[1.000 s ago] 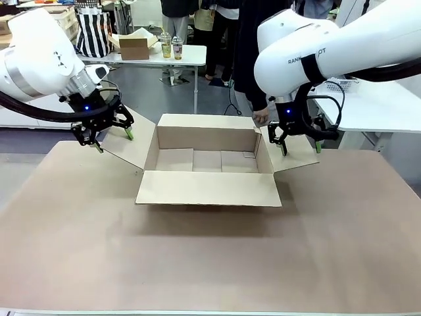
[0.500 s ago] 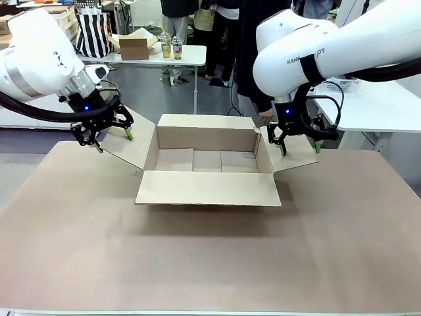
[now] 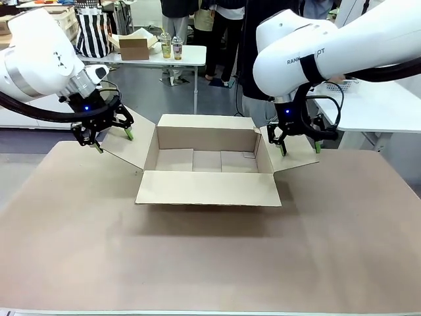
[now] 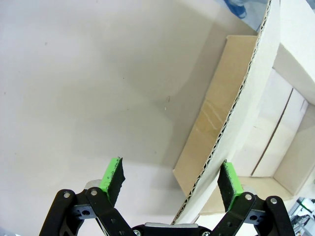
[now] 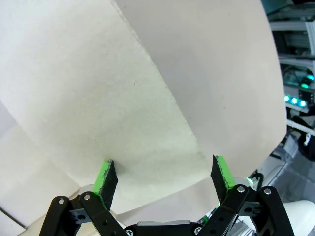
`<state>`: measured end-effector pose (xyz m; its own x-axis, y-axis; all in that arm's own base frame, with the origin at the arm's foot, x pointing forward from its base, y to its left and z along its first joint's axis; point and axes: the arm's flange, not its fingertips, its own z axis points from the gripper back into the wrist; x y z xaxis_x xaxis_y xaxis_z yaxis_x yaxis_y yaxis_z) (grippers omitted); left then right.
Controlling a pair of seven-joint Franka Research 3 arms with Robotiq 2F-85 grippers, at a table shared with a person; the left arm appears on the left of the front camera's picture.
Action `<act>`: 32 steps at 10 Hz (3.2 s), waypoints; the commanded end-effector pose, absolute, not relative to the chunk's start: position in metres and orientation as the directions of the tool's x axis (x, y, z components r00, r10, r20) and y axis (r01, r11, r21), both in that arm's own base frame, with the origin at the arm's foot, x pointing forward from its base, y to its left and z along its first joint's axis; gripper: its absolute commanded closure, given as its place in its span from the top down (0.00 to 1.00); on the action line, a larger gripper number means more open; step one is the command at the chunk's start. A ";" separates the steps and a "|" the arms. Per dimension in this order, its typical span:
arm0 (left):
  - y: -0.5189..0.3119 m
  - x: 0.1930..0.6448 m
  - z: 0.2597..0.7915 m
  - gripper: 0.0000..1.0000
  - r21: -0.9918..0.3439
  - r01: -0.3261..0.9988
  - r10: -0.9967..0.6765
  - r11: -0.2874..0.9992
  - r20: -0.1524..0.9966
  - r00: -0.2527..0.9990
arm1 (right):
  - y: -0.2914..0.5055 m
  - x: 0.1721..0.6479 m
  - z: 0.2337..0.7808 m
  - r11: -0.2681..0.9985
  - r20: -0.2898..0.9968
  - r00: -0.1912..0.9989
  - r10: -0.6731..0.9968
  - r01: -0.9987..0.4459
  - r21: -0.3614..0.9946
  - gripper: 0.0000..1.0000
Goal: Pack the gift set into the box.
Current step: Lift both hands away from the flaps of the Package Box.
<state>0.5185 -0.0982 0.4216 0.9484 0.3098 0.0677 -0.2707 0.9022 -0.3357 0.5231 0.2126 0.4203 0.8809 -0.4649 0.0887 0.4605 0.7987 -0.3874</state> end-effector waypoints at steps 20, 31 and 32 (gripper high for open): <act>-0.098 0.518 0.424 1.00 -0.324 -0.283 0.318 0.903 0.060 0.946 | 0.212 0.527 0.424 0.792 0.101 0.883 -0.458 0.457 -0.406 1.00; -0.098 0.518 0.424 1.00 -0.324 -0.283 0.318 0.903 0.060 0.946 | 0.212 0.527 0.424 0.792 0.101 0.883 -0.458 0.457 -0.406 1.00; -0.098 0.518 0.424 1.00 -0.324 -0.283 0.318 0.903 0.060 0.946 | 0.212 0.527 0.424 0.792 0.101 0.883 -0.458 0.457 -0.406 1.00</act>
